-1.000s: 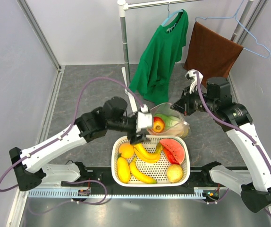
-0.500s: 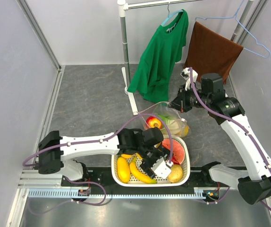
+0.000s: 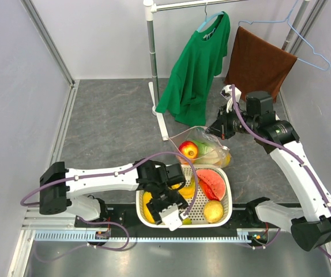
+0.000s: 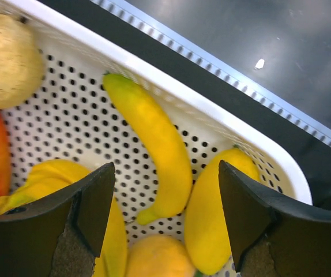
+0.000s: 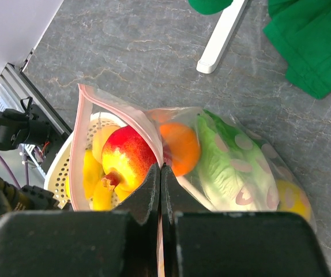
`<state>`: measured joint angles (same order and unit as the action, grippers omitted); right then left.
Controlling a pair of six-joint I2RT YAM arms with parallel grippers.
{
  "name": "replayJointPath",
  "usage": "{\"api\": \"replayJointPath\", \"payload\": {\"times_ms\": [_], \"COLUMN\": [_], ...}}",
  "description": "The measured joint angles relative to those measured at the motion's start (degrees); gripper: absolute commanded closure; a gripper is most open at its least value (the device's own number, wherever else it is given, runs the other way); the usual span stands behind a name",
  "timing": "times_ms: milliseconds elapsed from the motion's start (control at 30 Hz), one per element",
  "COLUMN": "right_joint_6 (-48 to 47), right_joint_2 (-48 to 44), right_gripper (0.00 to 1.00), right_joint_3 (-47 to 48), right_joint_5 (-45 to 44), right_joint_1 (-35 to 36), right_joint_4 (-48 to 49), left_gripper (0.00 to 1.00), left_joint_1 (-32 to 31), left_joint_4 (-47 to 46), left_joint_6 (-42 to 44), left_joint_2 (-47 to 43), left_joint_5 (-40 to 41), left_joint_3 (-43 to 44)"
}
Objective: Place the food in the zip-top bag and seal the zipper
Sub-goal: Pick up the fake fruit from the bin, then place the fake fruit in the zipper food storage bag.
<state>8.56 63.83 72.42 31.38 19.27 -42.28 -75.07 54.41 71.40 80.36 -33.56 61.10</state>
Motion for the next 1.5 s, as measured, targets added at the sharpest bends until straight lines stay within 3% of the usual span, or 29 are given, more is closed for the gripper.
{"api": "replayJointPath", "payload": {"times_ms": [400, 567, 833, 1100, 1267, 1367, 1500], "right_joint_6": [0.0, 0.0, 0.0, 0.0, 0.0, 0.0, 0.0], "right_joint_2": [0.0, 0.0, 0.0, 0.0, 0.0, 0.0, 0.0], "right_gripper": [1.00, 1.00, 1.00, 1.00, 1.00, 1.00, 1.00], "right_joint_3": [-0.3, -0.3, -0.4, -0.8, -0.8, -0.9, -0.9], "right_joint_5": [0.3, 0.3, 0.3, 0.3, 0.6, 0.8, 1.0], "right_joint_1": [-0.1, -0.1, -0.2, -0.2, -0.3, -0.3, -0.4], "right_joint_4": [0.0, 0.0, 0.0, 0.0, 0.0, 0.0, 0.0], "left_gripper": [0.32, 0.51, 0.83, 0.95, 0.98, 0.98, 0.98], "left_joint_1": [0.1, 0.1, 0.4, 0.6, 4.0, 12.2, 23.7], "left_joint_4": [-1.6, -4.1, -3.5, 2.4, -1.0, -11.5, -30.5], "left_joint_6": [1.4, 1.3, -1.6, -7.6, -22.7, -41.3, -67.8], "left_joint_2": [9.7, 13.4, 10.4, -1.6, -8.0, -10.8, -11.8], "left_joint_5": [3.7, 4.7, 4.9, -0.2, -10.3, -17.6, -23.6], "left_joint_3": [-2.7, -2.7, 0.8, 9.4, 20.7, 22.2, 16.5]}}
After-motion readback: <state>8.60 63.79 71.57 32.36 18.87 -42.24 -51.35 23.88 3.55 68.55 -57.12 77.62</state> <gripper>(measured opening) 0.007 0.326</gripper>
